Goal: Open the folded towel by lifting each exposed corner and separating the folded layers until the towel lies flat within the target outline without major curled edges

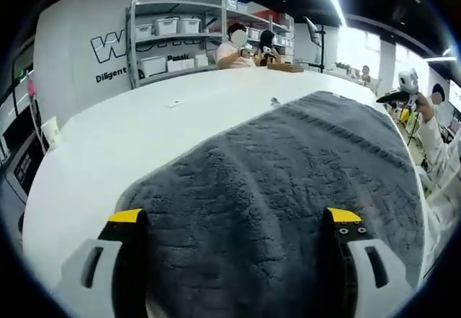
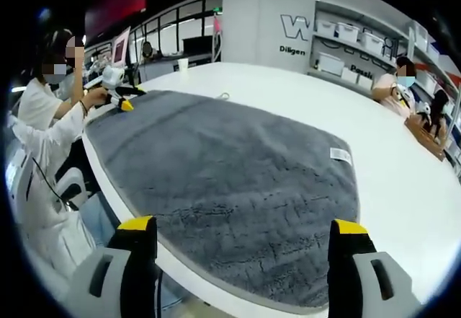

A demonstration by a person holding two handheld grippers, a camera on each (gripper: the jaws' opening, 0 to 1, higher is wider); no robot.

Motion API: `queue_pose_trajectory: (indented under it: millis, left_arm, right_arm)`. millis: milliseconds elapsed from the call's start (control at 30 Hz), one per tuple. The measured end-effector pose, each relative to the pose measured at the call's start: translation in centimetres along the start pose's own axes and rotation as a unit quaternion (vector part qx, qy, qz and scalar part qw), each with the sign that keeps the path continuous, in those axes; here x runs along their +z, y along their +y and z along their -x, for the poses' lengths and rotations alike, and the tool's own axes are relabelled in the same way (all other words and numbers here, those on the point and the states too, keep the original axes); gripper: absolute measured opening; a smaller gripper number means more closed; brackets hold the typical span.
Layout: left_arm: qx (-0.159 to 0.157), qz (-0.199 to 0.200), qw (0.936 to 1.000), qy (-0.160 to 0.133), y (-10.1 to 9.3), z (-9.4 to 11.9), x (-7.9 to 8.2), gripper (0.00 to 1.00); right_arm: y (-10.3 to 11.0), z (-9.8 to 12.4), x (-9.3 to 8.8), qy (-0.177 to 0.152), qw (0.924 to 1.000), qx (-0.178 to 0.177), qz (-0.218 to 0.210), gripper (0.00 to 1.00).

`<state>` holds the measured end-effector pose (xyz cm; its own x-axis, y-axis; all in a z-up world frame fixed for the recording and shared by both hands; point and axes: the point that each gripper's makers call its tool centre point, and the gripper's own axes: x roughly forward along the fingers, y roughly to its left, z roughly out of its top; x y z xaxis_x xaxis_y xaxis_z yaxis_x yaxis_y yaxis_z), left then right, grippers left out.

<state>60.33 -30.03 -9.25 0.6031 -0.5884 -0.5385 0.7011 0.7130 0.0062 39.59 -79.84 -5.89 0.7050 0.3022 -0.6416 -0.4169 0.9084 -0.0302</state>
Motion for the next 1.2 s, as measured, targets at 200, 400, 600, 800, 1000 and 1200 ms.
queue_pose_trajectory:
  millis: [200,400,600,800,1000,1200]
  left_arm:
    - [0.004,0.002,1.0,-0.004,0.6,0.1,0.0,0.99]
    - [0.004,0.003,1.0,-0.006,0.6,0.1,0.0,0.99]
    - [0.009,0.006,0.9999,-0.007,1.1,0.2,-0.1,0.99]
    - [0.009,0.006,0.9999,-0.007,1.3,0.3,-0.1,0.99]
    - [0.006,0.006,0.9999,-0.006,1.1,0.3,-0.1,0.99]
    - [-0.002,0.021,0.9997,-0.012,0.9,0.8,0.2,0.99]
  right_arm:
    - [-0.1,0.1,-0.2,0.001,1.0,-0.001,-0.003,0.99]
    - [-0.2,0.1,-0.5,0.004,1.0,-0.002,-0.006,0.99]
    - [-0.2,0.2,-0.8,0.003,1.0,-0.002,-0.009,0.99]
    - [-0.4,0.2,-1.1,0.003,0.9999,-0.003,-0.014,0.99]
    - [-0.4,0.3,-1.2,0.001,0.9998,-0.003,-0.019,0.99]
    - [-0.5,0.4,-1.2,-0.005,0.9997,-0.003,-0.024,0.99]
